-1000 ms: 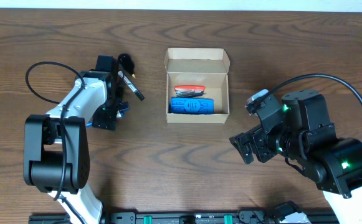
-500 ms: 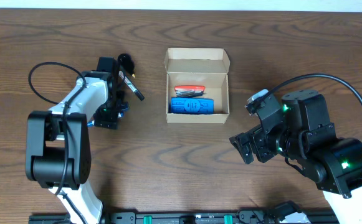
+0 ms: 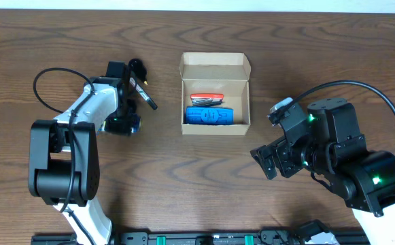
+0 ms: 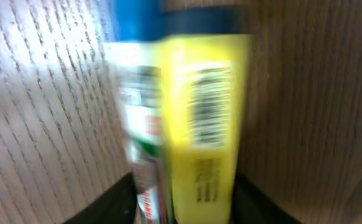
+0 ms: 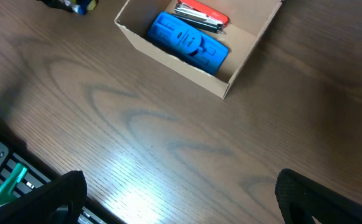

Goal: Pack container
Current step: 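Close left gripper on the yellow marker pack and lift it, then carry the yellow marker pack with left gripper into the box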

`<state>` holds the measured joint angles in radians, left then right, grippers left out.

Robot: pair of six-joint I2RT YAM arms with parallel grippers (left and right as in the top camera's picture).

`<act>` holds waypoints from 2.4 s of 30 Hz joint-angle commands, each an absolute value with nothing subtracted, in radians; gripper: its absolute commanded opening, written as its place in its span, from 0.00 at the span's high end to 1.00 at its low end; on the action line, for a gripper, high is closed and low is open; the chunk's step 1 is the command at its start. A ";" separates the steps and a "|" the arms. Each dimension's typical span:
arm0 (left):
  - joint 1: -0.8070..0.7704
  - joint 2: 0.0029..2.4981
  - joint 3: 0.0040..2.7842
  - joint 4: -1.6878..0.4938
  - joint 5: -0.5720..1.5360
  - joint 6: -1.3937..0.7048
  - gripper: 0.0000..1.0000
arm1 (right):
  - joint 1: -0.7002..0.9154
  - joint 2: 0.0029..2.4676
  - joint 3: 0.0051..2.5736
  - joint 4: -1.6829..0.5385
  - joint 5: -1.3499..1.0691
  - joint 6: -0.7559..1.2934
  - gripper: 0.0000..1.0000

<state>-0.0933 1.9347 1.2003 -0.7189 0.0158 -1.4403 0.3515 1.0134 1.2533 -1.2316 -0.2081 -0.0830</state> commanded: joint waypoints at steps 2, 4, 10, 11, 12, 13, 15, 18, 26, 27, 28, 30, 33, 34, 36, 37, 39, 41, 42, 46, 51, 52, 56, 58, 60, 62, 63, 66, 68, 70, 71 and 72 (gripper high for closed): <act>-0.090 1.969 1.206 -0.737 0.006 -1.435 0.65 | 0.345 1.015 1.256 -1.230 -0.206 -0.072 0.01; -0.090 1.969 1.206 -0.739 -0.002 -1.419 0.70 | 0.345 1.015 1.256 -1.230 -0.206 -0.072 0.01; -0.090 1.968 1.206 -0.772 -0.027 -1.413 0.74 | 0.345 1.015 1.256 -1.230 -0.206 -0.072 0.01; -0.090 1.968 1.206 -0.777 -0.028 -1.411 0.74 | 0.345 1.015 1.256 -1.230 -0.206 -0.072 0.01; -0.090 1.968 1.206 -0.780 -0.029 -1.409 0.75 | 0.345 1.015 1.256 -1.230 -0.206 -0.072 0.01; -0.090 1.968 1.206 -0.785 -0.030 -1.409 0.76 | 0.345 1.015 1.256 -1.230 -0.206 -0.072 0.01; -0.090 1.967 1.207 -0.790 -0.033 -1.401 0.84 | 0.345 1.015 1.256 -1.230 -0.206 -0.072 0.01; -0.090 1.967 1.209 -0.793 -0.033 -1.376 0.94 | 0.345 1.015 1.256 -1.230 -0.206 -0.072 0.01; -0.091 1.963 1.213 -0.824 -0.038 -1.356 0.94 | 0.345 1.015 1.256 -1.230 -0.206 -0.072 0.01; -0.092 1.960 1.217 -0.838 -0.048 -1.356 0.94 | 0.345 1.015 1.256 -1.230 -0.206 -0.072 0.01; -0.093 1.953 1.225 -0.854 -0.063 -1.350 0.94 | 0.345 1.015 1.256 -1.230 -0.206 -0.072 0.01; -0.097 1.936 1.246 -0.889 -0.102 -1.326 0.94 | 0.345 1.015 1.256 -1.230 -0.206 -0.072 0.01; -0.109 1.896 1.285 -0.936 -0.158 -1.283 0.95 | 0.345 1.015 1.256 -1.230 -0.206 -0.072 0.01; -0.114 1.879 1.299 -0.947 -0.167 -1.262 0.94 | 0.345 1.015 1.256 -1.230 -0.206 -0.072 0.01; -0.126 1.847 1.320 -0.955 -0.168 -1.210 0.94 | 0.345 1.015 1.256 -1.230 -0.206 -0.072 0.01; -0.133 1.832 1.328 -0.960 -0.169 -1.192 0.94 | 0.345 1.015 1.256 -1.230 -0.206 -0.072 0.01; -0.145 1.802 1.343 -0.970 -0.165 -1.158 0.95 | 0.345 1.015 1.256 -1.230 -0.206 -0.072 0.01; -0.161 1.770 1.353 -0.972 -0.163 -1.111 0.94 | 0.345 1.015 1.256 -1.230 -0.206 -0.072 0.01; -0.171 1.755 1.357 -0.973 -0.160 -1.093 0.94 | 0.345 1.015 1.256 -1.230 -0.206 -0.072 0.01; -0.241 1.695 1.381 -0.971 -0.132 -1.029 0.94 | 0.345 1.015 1.256 -1.230 -0.206 -0.072 0.01; -0.375 1.679 1.462 -0.965 -0.084 -0.948 0.94 | 0.345 1.015 1.256 -1.230 -0.206 -0.072 0.01; -0.403 1.680 1.480 -0.960 -0.077 -0.936 0.95 | 0.345 1.015 1.256 -1.230 -0.206 -0.072 0.01; -0.518 1.689 1.548 -0.905 -0.059 -0.864 0.95 | 0.345 1.015 1.256 -1.230 -0.206 -0.072 0.01; -0.553 1.706 1.578 -0.883 -0.015 -0.831 0.95 | 0.345 1.015 1.256 -1.230 -0.206 -0.072 0.01; -0.582 1.732 1.608 -0.873 0.015 -0.822 0.95 | 0.345 1.015 1.256 -1.230 -0.206 -0.072 0.01; -0.603 1.761 1.629 -0.847 0.065 -0.793 0.95 | 0.345 1.015 1.256 -1.230 -0.206 -0.072 0.01; -0.612 1.779 1.637 -0.826 0.104 -0.778 0.95 | 0.345 1.015 1.256 -1.230 -0.206 -0.072 0.01; -0.634 1.828 1.645 -0.775 0.187 -0.776 0.95 | 0.345 1.015 1.256 -1.230 -0.206 -0.072 0.01; -0.645 1.859 1.645 -0.737 0.233 -0.769 0.95 | 0.345 1.015 1.256 -1.230 -0.206 -0.072 0.01; -0.657 1.887 1.645 -0.715 0.257 -0.769 0.95 | 0.345 1.015 1.256 -1.230 -0.206 -0.072 0.01; -0.662 1.897 1.645 -0.713 0.253 -0.765 0.95 | 0.345 1.015 1.256 -1.230 -0.206 -0.072 0.01; -0.667 1.906 1.645 -0.711 0.251 -0.757 0.95 | 0.345 1.015 1.256 -1.230 -0.206 -0.072 0.01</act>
